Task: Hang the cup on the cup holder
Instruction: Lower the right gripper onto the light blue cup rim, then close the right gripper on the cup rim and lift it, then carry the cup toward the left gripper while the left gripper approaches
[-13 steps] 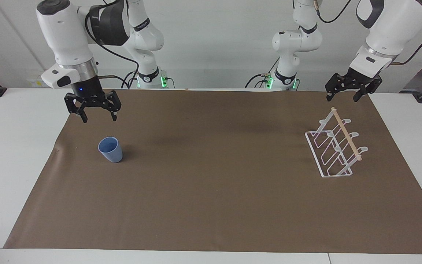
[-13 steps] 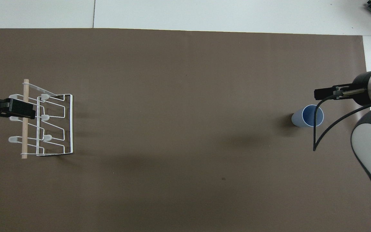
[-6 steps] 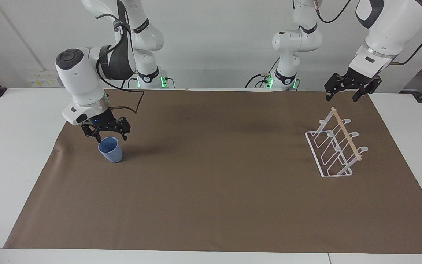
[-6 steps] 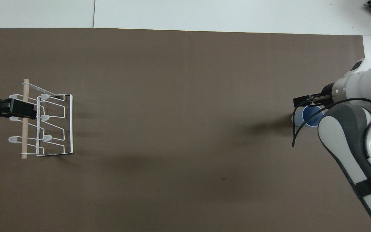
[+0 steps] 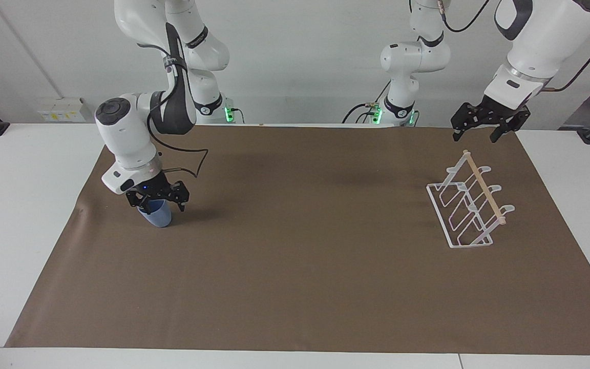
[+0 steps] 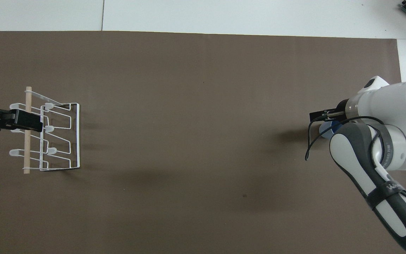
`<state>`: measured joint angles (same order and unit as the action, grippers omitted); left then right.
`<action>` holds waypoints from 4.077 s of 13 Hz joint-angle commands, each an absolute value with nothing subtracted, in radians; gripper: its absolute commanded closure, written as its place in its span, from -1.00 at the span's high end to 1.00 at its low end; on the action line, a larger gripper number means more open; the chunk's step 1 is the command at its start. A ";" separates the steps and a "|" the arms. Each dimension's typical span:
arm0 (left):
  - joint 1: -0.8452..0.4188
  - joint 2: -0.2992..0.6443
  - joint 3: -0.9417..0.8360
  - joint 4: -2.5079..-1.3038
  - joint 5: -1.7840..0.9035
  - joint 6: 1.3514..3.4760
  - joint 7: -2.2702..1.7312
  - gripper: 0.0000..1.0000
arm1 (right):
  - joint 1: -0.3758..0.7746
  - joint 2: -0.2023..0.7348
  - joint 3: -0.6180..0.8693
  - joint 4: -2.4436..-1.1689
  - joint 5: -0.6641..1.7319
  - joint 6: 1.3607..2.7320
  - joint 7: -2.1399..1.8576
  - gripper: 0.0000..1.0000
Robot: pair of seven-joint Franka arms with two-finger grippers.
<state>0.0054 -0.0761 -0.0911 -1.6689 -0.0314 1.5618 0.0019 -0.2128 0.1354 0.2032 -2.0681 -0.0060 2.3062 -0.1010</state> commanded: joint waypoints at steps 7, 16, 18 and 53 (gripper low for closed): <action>0.006 -0.098 -0.080 -1.698 -0.037 1.651 0.096 1.00 | -0.230 0.135 0.204 -2.131 -0.002 2.333 -0.163 1.00; 0.008 -0.135 -0.080 -1.790 -0.040 1.698 0.114 1.00 | -0.221 0.135 0.204 -2.106 -0.003 2.304 -0.160 0.28; 0.008 -0.137 -0.080 -1.798 -0.040 1.700 0.114 1.00 | -0.219 0.132 0.204 -2.095 -0.005 2.284 -0.161 0.17; 0.066 -0.204 -0.075 -1.896 -0.385 1.603 -0.472 1.00 | -0.166 0.051 0.311 -1.659 -0.017 1.764 -0.131 -1.00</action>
<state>0.0255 -0.1625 -0.0758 -1.8547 -0.3185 1.6255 -0.4363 -0.1545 0.0647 0.2747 -1.7174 -0.0246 1.8323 -0.1337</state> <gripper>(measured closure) 0.000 0.952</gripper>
